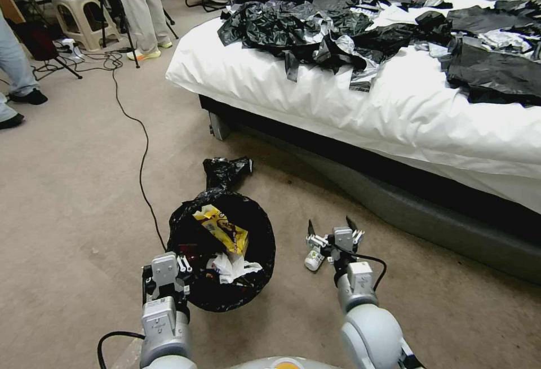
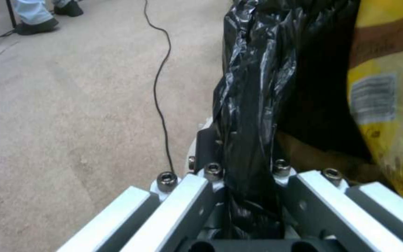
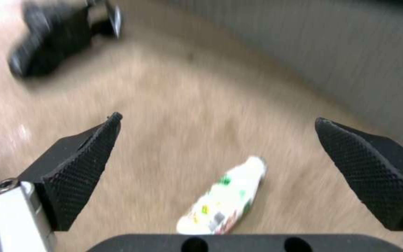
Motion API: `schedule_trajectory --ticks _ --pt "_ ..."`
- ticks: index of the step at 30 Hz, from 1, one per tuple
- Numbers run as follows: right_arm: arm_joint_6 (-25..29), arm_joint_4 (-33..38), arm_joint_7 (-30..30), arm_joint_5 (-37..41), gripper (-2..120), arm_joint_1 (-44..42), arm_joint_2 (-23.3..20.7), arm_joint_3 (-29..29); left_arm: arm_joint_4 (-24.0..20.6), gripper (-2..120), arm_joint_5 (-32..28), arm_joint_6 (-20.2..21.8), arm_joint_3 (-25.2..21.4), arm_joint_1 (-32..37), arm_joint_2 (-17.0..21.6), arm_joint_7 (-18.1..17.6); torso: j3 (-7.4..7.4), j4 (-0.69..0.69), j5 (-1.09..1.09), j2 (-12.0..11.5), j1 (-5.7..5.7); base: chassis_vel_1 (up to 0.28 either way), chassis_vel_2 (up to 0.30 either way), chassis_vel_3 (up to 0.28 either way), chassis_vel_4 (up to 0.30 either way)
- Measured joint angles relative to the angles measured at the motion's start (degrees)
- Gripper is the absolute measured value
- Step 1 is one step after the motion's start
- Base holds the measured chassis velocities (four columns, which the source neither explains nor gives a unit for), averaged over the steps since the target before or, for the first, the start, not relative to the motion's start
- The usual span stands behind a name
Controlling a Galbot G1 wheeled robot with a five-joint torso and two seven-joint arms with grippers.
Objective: Pick up the trash bin, then pick up the garbage from the floor and place it into the trash bin.
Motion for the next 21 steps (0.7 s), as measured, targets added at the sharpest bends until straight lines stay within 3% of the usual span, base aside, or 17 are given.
schedule_trajectory --ticks 10,21 --pt "-3.7 -16.0 0.7 8.8 100 9.4 1.4 -1.0 0.4 1 0.2 0.8 -0.3 -0.8 -0.4 0.1 0.0 -0.01 0.0 0.0 0.0 0.0 0.0 0.0 0.0" --pt "-2.0 -27.9 -0.4 10.0 100 17.6 3.4 -0.6 0.7 1 0.5 0.8 -0.3 -0.4 -0.6 0.2 0.0 0.0 0.0 0.0 0.0 0.0 0.0 0.0 0.0"
